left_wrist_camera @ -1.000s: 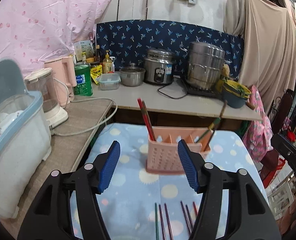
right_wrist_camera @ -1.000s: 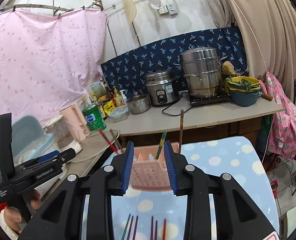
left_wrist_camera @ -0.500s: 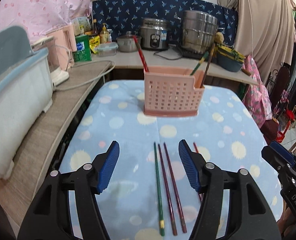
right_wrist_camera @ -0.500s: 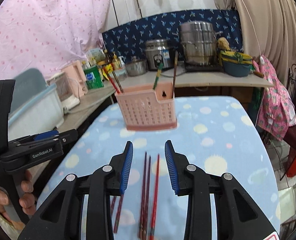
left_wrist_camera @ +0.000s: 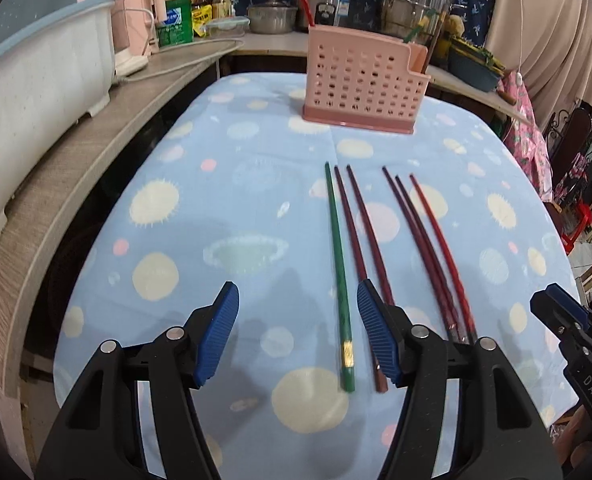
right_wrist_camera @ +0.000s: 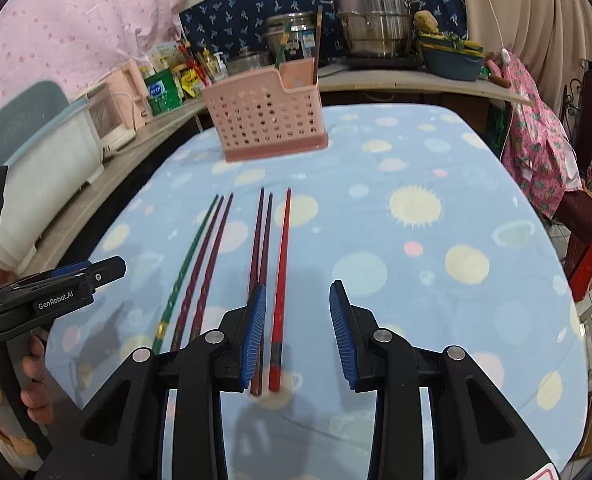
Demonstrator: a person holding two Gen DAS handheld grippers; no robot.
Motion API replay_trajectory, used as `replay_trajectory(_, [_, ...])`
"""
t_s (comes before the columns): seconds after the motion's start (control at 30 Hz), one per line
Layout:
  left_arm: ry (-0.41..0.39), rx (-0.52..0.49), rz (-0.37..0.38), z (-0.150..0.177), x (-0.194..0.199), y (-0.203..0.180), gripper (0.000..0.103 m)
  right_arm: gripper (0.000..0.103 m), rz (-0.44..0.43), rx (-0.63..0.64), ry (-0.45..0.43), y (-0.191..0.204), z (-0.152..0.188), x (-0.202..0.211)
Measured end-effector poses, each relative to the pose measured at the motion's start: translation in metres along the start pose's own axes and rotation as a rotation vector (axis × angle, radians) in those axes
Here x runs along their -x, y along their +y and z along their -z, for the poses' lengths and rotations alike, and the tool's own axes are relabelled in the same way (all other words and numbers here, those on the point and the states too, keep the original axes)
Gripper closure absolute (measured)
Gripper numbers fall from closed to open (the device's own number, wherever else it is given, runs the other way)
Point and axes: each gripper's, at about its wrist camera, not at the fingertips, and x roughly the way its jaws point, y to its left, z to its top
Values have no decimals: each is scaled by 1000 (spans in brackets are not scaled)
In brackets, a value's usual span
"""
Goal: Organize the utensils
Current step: 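Return the right tool to the chopsticks and close on a red chopstick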
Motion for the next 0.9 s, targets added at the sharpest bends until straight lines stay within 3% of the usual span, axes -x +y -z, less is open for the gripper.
replay_trajectory(0.33, [32, -5, 12, 21, -5, -3, 42, 71, -6, 21, 76, 9, 26, -20])
replay_trajectory(0.9, [81, -41, 24, 35, -19, -15, 41, 86, -10, 45, 131, 17, 34, -35])
